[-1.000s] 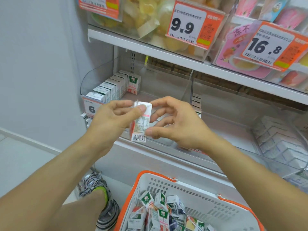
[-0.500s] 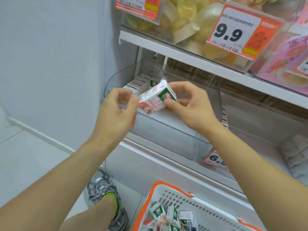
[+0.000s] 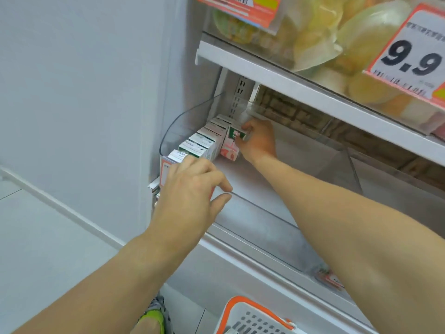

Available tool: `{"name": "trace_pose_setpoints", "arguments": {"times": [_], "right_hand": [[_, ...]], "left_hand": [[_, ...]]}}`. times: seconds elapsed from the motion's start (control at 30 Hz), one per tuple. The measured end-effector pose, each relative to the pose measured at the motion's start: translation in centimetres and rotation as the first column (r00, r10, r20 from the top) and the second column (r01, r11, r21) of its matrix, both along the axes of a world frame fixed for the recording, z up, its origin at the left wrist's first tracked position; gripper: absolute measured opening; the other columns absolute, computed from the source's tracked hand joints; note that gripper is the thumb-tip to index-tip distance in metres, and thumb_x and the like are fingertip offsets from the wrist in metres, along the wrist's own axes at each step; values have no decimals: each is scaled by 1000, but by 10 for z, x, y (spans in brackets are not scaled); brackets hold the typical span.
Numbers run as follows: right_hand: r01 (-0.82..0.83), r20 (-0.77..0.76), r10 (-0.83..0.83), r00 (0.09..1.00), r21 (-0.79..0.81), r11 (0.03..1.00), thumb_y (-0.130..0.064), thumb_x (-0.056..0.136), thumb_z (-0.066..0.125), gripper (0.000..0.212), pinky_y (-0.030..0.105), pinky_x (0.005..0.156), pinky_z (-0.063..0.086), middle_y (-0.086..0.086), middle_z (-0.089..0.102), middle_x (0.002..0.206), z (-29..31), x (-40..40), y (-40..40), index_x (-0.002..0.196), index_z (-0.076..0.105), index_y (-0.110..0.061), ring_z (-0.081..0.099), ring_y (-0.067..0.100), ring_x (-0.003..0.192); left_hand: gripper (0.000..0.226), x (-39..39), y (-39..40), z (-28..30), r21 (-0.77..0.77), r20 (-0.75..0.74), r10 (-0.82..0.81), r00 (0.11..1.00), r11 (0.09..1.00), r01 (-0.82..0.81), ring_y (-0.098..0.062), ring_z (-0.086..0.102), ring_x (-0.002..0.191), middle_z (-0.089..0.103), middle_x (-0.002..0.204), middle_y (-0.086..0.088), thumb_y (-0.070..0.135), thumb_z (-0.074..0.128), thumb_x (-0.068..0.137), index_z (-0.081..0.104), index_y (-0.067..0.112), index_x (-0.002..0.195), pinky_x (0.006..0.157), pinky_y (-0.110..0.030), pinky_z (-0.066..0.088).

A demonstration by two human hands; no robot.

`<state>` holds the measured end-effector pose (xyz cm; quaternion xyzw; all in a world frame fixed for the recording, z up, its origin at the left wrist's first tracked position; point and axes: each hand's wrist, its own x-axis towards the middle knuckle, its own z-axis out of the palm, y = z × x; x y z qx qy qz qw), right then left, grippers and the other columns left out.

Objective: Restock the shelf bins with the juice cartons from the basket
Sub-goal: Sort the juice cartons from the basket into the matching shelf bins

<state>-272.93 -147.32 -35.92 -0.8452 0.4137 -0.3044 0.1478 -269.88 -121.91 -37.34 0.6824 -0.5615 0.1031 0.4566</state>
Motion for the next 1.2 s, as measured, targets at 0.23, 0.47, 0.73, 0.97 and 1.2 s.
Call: {"name": "trace_pose_setpoints", "arguments": {"times": [0.23,0.47,0.73,0.97,1.2], "right_hand": [[-30,-161,61,985,190,981,-14,84,70,50,20,86,41,8,59,130,8,-9,8,132,56,-21,59,24,115],[-151,7,150,989,44,988,-14,84,67,16,15,71,43,-7,67,89,64,-98,115,98,68,-20,61,9,81],[-310,238,241,941,316,897,-6,85,74,18,25,57,51,-11,68,68,41,-283,239,80,68,-23,63,10,62],[-18,-81,98,992,675,737,-17,89,71,7,26,69,50,-2,70,79,-132,-374,261,85,71,-11,62,8,68],[119,-284,236,929,835,537,-23,90,71,7,14,74,48,-13,60,86,-218,-420,298,89,63,-23,58,3,79]], "left_hand": [[18,-6,5,-1,-18,15,9,1000,1000,-8,-22,53,85,58,84,10,15,85,73,72,23,83,77,-38,41],[11,-20,14,10,-36,35,18,999,999,-17,-17,49,88,57,81,12,23,81,79,73,19,86,82,-36,44],[7,-102,33,9,447,-100,-365,926,815,370,6,54,62,62,66,16,26,69,87,73,23,83,61,-12,38],[10,-181,60,-73,700,-227,-415,881,560,444,-5,54,68,70,79,6,22,67,89,74,16,84,64,-14,37],[31,-226,104,-184,887,-274,-214,938,322,332,-19,61,104,61,118,-3,27,67,90,62,15,117,92,-34,50]]}}
